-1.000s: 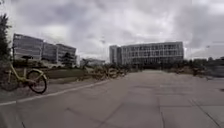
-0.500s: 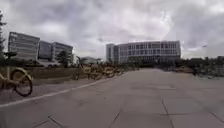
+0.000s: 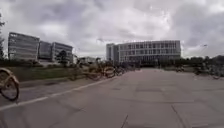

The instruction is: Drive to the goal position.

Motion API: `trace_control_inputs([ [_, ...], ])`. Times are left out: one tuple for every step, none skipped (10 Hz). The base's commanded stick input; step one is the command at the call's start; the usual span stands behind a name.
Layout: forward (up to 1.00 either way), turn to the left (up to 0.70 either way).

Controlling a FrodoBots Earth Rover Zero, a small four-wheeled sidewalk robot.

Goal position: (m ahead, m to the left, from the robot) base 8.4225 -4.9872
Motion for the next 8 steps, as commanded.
trace_control_inputs([
  [0.70, 0.00],
  [0.70, 0.00],
  [0.70, 0.00],
  [0.70, 0.00],
  [0.70, 0.00],
  [0.70, 0.00],
  [0.70, 0.00],
  [0.70, 0.00],
])
